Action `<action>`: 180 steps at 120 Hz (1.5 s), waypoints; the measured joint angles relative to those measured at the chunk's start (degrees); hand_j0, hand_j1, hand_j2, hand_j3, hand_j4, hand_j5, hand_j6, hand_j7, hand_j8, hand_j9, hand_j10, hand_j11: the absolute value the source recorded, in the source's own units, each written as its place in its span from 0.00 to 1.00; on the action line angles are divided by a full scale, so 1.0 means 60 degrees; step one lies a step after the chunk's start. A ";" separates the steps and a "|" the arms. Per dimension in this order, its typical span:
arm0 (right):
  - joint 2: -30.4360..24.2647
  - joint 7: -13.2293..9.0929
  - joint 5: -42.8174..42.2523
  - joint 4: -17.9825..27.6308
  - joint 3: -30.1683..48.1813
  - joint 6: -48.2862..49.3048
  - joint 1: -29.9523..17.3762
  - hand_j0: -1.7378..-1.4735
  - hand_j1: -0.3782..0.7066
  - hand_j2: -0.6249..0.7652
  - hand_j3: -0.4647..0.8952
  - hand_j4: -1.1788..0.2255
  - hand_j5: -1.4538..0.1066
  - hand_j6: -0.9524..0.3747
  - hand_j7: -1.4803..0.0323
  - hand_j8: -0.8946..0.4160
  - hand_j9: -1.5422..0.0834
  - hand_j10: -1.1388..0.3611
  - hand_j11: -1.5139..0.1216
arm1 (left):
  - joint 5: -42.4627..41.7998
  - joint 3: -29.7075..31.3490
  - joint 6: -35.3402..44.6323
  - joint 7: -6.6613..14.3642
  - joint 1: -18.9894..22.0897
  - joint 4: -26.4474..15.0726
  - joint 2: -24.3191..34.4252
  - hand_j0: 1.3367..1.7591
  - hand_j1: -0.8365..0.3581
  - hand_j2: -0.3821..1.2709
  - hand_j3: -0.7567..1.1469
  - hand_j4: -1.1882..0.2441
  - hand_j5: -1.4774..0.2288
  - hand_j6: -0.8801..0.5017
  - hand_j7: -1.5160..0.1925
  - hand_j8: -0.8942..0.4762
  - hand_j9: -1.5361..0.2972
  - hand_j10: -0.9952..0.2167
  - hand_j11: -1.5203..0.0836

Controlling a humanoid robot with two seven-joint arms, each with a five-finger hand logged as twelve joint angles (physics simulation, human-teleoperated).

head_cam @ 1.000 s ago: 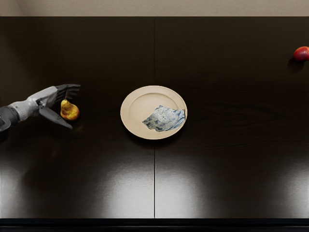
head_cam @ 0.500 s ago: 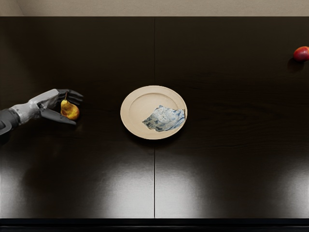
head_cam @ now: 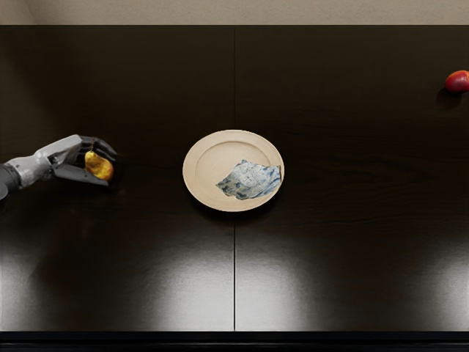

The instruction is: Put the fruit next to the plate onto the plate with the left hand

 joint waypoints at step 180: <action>0.0000 0.0000 0.0006 -0.0028 0.0011 -0.0001 0.0001 0.30 0.03 0.45 0.34 0.84 0.93 0.72 0.98 0.68 0.95 0.76 0.93 | 0.0132 -0.0101 -0.0349 0.1064 -0.2447 -0.3987 -0.0232 0.75 0.32 0.40 0.40 0.39 0.31 0.20 0.34 0.41 0.33 0.55 0.38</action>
